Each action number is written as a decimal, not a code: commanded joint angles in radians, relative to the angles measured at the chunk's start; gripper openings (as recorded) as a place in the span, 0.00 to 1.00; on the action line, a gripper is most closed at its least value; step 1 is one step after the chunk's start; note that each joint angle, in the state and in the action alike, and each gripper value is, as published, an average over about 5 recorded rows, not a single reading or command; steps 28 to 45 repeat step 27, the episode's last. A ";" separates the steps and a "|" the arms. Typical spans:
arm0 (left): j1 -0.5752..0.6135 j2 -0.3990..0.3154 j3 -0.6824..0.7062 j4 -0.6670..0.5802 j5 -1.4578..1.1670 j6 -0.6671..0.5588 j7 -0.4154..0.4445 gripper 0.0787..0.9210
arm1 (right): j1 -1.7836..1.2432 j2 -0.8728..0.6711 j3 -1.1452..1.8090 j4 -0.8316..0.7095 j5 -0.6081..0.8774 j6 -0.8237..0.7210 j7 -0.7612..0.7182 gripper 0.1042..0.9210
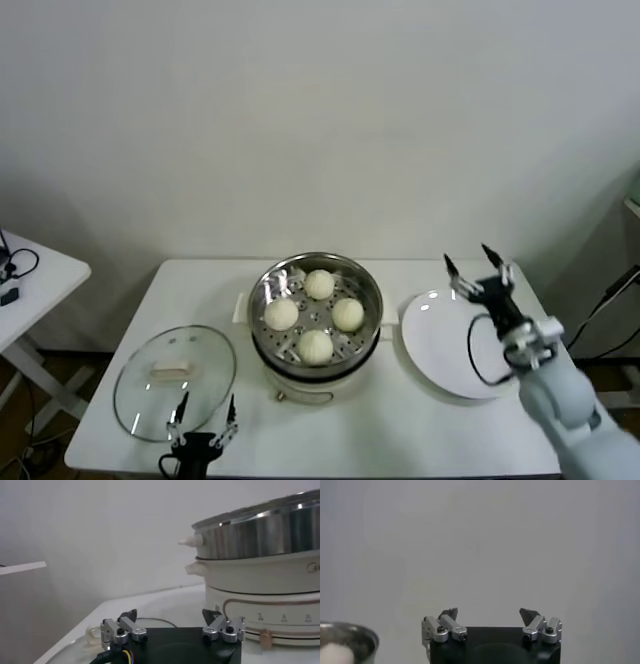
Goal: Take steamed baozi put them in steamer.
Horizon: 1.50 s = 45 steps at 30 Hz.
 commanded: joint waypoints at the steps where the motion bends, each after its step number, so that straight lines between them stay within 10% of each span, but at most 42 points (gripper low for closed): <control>1: 0.002 -0.001 0.000 -0.007 -0.006 -0.006 -0.002 0.88 | -0.470 0.341 0.245 -0.021 -0.091 0.347 -0.001 0.88; 45: 0.014 -0.014 0.016 -0.040 -0.004 -0.012 -0.010 0.88 | -0.476 0.395 0.196 -0.032 -0.079 0.388 -0.014 0.88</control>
